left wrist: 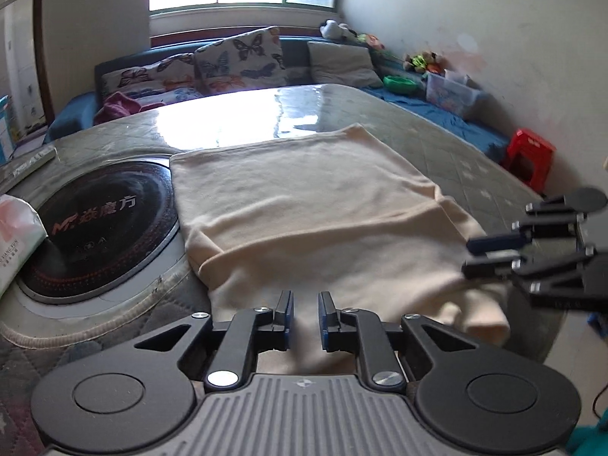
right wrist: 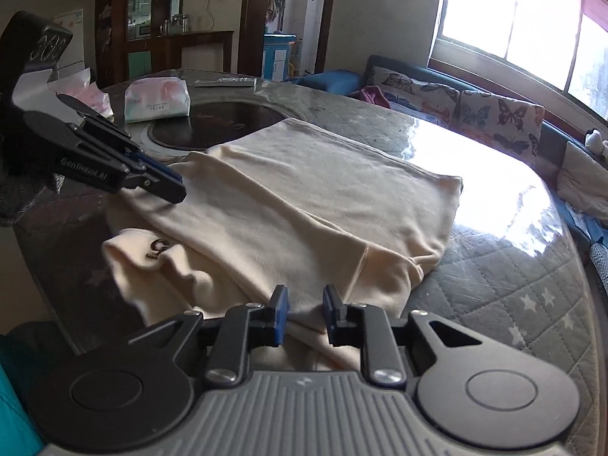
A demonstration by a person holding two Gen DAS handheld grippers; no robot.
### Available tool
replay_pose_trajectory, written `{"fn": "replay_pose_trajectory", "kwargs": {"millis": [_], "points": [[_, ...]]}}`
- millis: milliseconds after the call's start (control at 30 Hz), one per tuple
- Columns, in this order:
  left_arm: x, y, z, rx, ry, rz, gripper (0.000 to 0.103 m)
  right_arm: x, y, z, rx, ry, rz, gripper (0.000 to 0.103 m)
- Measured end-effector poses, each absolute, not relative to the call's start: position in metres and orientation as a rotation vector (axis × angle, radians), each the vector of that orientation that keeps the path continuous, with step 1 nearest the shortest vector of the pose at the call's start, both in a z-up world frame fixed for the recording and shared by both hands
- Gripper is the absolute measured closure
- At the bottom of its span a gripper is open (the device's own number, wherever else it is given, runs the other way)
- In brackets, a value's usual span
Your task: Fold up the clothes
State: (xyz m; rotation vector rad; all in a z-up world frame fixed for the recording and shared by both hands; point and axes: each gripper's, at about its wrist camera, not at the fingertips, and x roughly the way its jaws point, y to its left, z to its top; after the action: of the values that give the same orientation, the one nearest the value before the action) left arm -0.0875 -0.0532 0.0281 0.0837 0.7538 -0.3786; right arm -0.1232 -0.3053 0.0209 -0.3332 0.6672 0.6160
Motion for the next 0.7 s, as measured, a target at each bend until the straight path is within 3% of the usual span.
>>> {"fn": "replay_pose_trajectory", "kwargs": {"millis": [100, 200, 467, 700], "points": [[-0.104, -0.048, 0.033, 0.150, 0.735, -0.396, 0.085, -0.127, -0.314, 0.031, -0.312, 0.673, 0.623, 0.083], [-0.125, -0.047, 0.037, 0.263, 0.693, -0.405, 0.068, -0.133, -0.323, 0.039, -0.324, 0.691, 0.633, 0.079], [-0.160, -0.068, 0.020, 0.500, 0.644, -0.512, 0.067, -0.151, -0.330, 0.039, -0.417, 0.707, 0.637, 0.066], [-0.157, -0.088, 0.007, 0.534, 0.600, -0.592, 0.067, -0.162, -0.325, 0.036, -0.482, 0.707, 0.659, 0.056]]}}
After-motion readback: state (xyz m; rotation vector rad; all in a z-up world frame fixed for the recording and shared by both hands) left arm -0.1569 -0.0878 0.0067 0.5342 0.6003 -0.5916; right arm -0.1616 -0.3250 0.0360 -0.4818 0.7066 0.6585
